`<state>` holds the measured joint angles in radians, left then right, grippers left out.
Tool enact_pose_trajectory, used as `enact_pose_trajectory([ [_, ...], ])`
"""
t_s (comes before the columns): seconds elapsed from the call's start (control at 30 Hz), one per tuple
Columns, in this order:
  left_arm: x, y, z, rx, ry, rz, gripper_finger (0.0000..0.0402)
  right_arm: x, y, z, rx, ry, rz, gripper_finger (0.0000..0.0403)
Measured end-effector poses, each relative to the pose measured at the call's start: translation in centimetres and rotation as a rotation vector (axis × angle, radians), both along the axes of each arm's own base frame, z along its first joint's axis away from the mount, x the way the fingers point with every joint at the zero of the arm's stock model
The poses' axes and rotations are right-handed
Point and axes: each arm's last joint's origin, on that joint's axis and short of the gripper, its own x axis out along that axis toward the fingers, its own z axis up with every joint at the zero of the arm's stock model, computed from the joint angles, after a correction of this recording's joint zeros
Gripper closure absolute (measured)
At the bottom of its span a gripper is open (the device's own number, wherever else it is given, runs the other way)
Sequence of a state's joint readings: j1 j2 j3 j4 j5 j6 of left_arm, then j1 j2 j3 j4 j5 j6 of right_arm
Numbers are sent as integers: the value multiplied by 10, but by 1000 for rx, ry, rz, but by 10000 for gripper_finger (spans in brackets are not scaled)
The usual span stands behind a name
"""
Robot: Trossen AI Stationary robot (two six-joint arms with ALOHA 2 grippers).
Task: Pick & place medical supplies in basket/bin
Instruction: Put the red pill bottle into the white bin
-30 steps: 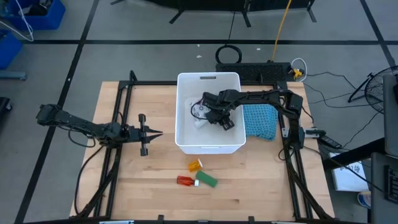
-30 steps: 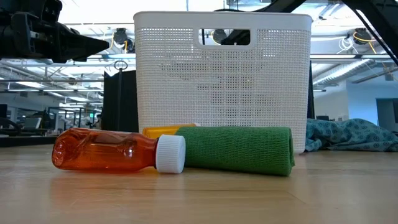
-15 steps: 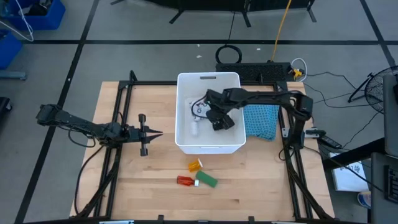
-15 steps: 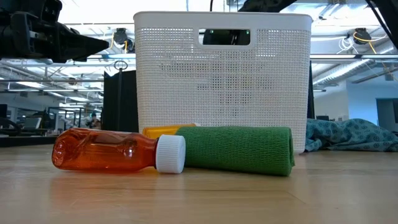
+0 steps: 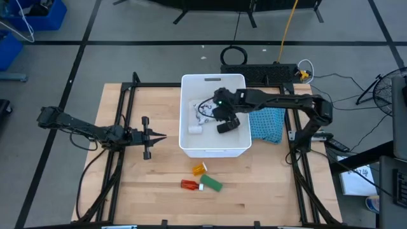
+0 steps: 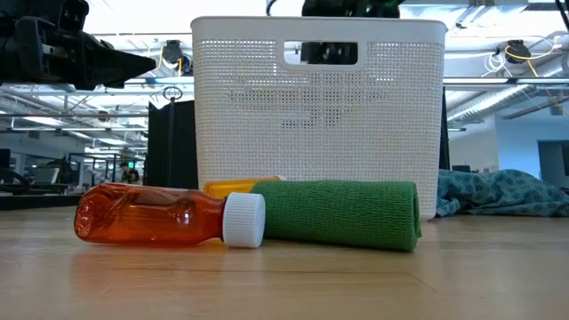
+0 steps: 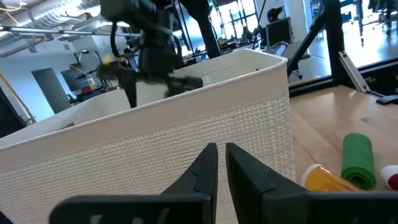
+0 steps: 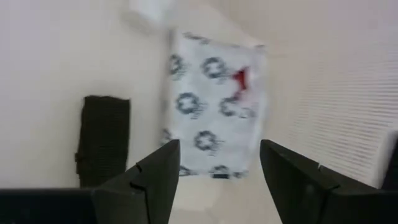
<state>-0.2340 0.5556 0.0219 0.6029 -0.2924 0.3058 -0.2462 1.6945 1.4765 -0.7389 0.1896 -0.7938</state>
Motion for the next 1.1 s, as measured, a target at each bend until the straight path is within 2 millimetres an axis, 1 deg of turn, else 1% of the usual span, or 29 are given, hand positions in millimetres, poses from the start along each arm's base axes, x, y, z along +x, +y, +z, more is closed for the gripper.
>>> enact_pose_trajectory([
  [0.2,0,0,0,1,0,-3,364,-12,2,34,-78,-140,-26,191],
  [0.4,0,0,0,1,0,-3,364,-19,5,58,-104,-279,-27,201],
  [0.53,0,0,0,1,1,-4,364,-15,5,65,-73,-373,-39,215],
  [0.77,0,0,0,1,1,-4,364,-12,9,71,31,-468,37,258],
  [0.97,0,0,0,2,1,-4,364,-12,11,73,88,-489,90,307],
  [1.1,0,0,0,2,1,-3,364,-12,11,73,134,-498,98,353],
])
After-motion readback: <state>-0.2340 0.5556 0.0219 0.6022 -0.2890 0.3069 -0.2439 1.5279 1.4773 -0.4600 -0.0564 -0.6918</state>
